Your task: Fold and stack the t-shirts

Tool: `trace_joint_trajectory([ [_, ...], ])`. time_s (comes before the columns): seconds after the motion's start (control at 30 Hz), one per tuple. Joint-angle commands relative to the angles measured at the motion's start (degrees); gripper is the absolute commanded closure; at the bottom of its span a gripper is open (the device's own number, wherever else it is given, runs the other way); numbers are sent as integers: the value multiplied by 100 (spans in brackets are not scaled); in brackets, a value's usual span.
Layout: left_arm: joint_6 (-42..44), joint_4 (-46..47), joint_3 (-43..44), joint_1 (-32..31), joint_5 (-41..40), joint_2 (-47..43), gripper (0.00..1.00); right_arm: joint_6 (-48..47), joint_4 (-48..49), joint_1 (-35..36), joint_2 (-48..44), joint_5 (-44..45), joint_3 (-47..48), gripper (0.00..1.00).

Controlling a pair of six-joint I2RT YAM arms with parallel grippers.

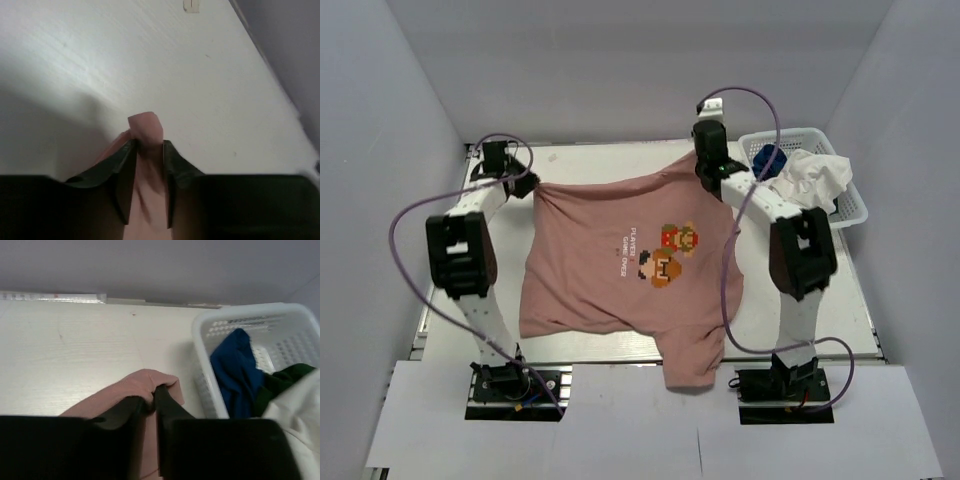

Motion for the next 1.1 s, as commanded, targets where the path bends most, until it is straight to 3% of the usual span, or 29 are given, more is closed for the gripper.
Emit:
trace_joint_trajectory([
  [0.0,85,-160,1323,2,-104,836,1,136,-397,-207,999,-519,1395,50],
  [0.07,86,-530,2037,2,-104,1328,0,250,-879,-268,1372,-687,2049,22],
  [0.13,226,-1390,3158,2,-157,1918,0,427,-1716,-260,1848,-855,3243,16],
  [0.23,498,-1710,3465,-51,-210,1790,0,409,-2193,-173,1412,-1416,3213,10],
  [0.43,823,-1595,1946,-182,-158,252,0,1337,-3299,-50,-344,-2516,1808,10],
  [0.47,876,-1595,1700,-261,-157,-185,0,1445,-3379,-32,-532,-2682,979,10],
  [0.57,965,-1814,874,-402,-96,-750,0,2016,-3599,56,-1443,-3008,-195,10],
  [0.6,1043,-1815,428,-533,-26,-926,0,2113,-3591,82,-1613,-3096,-1094,10],
  [0.77,974,-1685,-928,-929,290,-1980,0,2606,-3432,153,-2965,-3483,-2499,10],
  [0.93,921,-1455,-1782,-1299,152,-2141,0,2844,-2838,153,-3109,-3695,-3641,10],
  [1.07,973,-1534,-1783,-1431,2,-1729,0,2835,-2703,127,-2468,-3494,-3687,10],
])
